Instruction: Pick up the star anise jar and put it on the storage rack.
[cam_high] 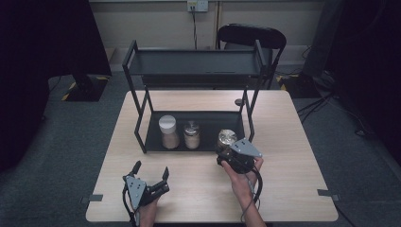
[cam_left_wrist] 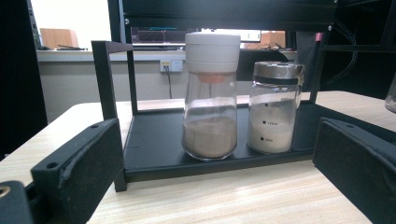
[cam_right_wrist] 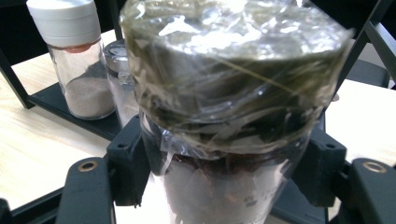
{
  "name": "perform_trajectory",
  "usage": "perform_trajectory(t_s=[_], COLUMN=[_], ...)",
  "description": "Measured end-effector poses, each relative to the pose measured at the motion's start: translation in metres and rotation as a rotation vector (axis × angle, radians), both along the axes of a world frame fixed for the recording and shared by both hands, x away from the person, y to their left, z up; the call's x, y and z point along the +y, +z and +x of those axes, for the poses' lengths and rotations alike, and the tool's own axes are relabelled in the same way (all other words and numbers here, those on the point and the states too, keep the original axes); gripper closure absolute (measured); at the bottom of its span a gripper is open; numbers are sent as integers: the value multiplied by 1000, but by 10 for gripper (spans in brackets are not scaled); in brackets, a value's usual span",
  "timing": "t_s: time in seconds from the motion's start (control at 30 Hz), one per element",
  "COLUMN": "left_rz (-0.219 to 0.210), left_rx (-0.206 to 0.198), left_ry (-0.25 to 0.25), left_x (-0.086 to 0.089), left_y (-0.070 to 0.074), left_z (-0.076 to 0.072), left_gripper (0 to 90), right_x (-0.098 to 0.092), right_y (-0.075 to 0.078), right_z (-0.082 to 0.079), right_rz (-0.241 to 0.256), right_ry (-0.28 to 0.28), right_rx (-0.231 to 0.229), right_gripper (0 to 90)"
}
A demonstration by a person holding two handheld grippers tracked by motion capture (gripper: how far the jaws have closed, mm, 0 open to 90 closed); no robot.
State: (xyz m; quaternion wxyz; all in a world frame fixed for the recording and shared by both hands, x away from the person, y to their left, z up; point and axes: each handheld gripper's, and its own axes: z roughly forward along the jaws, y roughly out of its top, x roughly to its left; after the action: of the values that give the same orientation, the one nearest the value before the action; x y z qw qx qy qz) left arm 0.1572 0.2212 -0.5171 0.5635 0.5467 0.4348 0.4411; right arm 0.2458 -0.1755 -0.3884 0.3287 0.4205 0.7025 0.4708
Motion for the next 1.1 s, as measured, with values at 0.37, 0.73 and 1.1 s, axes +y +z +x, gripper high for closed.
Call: perform_trajectory(t_s=[0.37, 0.73, 1.1], left_rz=[0, 0, -1], left_rx=[0, -1, -1], left_ry=[-2, -4, -7], left_x=[0, 1, 1], left_y=[0, 0, 0], left_z=[0, 0, 0], left_gripper=[12, 12, 12], right_x=[4, 7, 16], right_y=[2, 0, -4], right_z=[17, 36, 48], right_rz=[-7, -2, -15], right_ry=[5, -4, -2], right_rx=[2, 36, 50], right_gripper=[315, 315, 315])
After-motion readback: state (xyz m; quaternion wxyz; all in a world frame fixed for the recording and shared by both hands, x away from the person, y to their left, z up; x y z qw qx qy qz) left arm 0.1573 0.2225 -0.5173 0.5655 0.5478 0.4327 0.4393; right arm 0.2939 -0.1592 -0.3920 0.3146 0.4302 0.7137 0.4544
